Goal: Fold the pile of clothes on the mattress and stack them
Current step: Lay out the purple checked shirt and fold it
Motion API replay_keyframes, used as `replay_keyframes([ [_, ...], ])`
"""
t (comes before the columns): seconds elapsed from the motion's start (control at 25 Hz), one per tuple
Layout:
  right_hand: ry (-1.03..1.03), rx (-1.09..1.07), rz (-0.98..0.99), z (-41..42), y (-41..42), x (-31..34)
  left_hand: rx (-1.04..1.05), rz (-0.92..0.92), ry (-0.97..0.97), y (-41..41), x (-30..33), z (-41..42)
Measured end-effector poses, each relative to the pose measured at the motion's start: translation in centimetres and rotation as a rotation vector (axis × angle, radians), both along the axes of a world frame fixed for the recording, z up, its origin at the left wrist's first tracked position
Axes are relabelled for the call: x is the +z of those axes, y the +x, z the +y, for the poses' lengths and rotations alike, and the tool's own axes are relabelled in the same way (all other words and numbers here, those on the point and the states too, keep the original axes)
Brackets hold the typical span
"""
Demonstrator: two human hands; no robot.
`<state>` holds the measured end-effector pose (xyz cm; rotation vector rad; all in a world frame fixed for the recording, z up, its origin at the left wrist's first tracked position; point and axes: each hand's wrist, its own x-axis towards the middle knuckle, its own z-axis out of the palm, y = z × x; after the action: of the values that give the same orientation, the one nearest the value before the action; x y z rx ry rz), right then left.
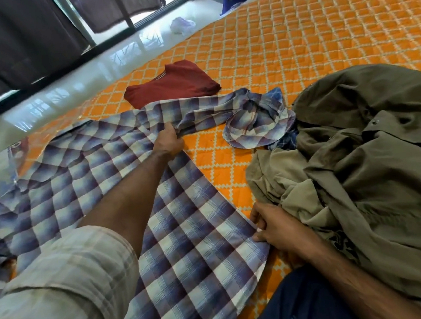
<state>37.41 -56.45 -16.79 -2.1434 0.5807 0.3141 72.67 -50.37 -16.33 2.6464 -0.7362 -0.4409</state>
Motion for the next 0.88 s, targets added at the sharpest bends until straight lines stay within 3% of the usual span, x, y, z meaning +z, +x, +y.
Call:
replay_keyframes([
  [0.12,0.038,0.076,0.030,-0.4,-0.5,0.2,0.077,0.111,-0.061,0.2,0.4,0.2],
  [0.32,0.031,0.061,0.049,-0.4,-0.7,0.5,0.075,0.094,-0.101,0.3,-0.7,0.8],
  [0.56,0.262,0.001,-0.081,0.4,-1.4,2.2,0.066,-0.035,-0.157,0.5,0.8,1.4],
  [0.72,0.346,0.029,-0.214,2.6,-1.2,5.6,-0.075,-0.198,-0.058,1.1,3.7,3.5],
  [0.88,0.336,0.188,-0.252,6.9,0.0,8.2,-0.208,-0.293,-0.025,1.7,6.6,8.5],
])
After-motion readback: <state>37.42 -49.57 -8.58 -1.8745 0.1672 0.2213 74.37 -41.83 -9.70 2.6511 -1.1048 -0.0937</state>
